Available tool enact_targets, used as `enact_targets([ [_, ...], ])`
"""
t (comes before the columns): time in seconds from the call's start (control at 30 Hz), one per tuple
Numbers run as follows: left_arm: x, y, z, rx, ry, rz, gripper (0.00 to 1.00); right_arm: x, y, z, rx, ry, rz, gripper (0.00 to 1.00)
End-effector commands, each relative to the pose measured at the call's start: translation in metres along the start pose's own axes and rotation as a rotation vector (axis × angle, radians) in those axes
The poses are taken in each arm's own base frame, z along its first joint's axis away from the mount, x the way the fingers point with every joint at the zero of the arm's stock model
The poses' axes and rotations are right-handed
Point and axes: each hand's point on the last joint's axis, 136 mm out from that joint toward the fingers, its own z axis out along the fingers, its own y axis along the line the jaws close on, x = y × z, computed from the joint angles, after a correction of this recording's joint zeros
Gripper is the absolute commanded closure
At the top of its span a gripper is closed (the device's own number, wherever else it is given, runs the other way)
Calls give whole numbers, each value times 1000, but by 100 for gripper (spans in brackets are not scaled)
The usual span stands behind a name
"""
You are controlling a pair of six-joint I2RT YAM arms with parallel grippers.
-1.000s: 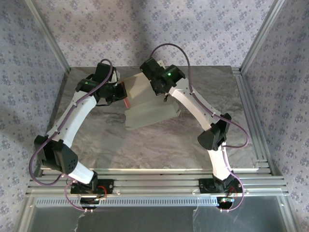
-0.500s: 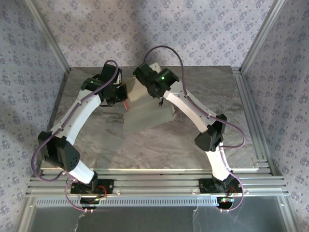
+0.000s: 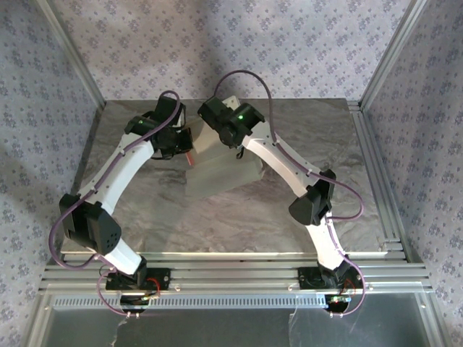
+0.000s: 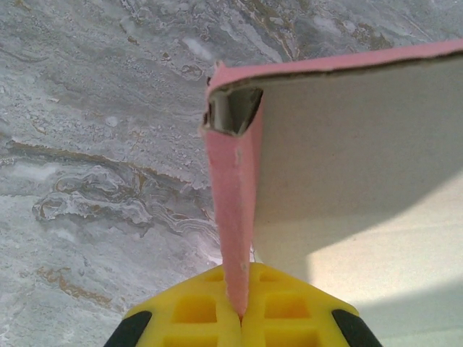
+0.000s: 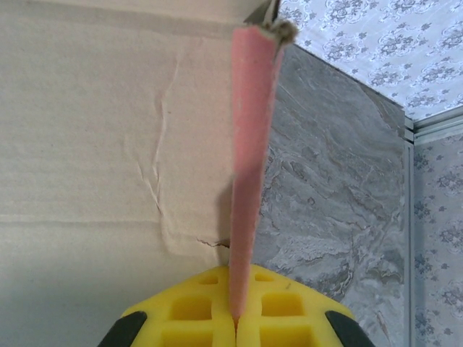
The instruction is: Fold the paper box
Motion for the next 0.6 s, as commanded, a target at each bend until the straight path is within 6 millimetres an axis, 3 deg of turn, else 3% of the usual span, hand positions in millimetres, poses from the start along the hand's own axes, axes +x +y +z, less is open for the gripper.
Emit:
enact_targets([
  [0.0,7,20,-1,-103,37,8,100,12,-21,2,78,51,-41,100],
  [0.13,12,19,6,-94,69,1,100,18,-13,9,-21,99,-13,99],
  [0.27,22,22,21,-113,123,-37,100,23,-3,15,-114,143,2,80],
  [0.4,39,24,46,-120,211,-74,100,41,12,27,-193,249,18,58],
  [0.57,53,26,76,-125,285,-78,100,42,7,22,-211,257,78,47],
])
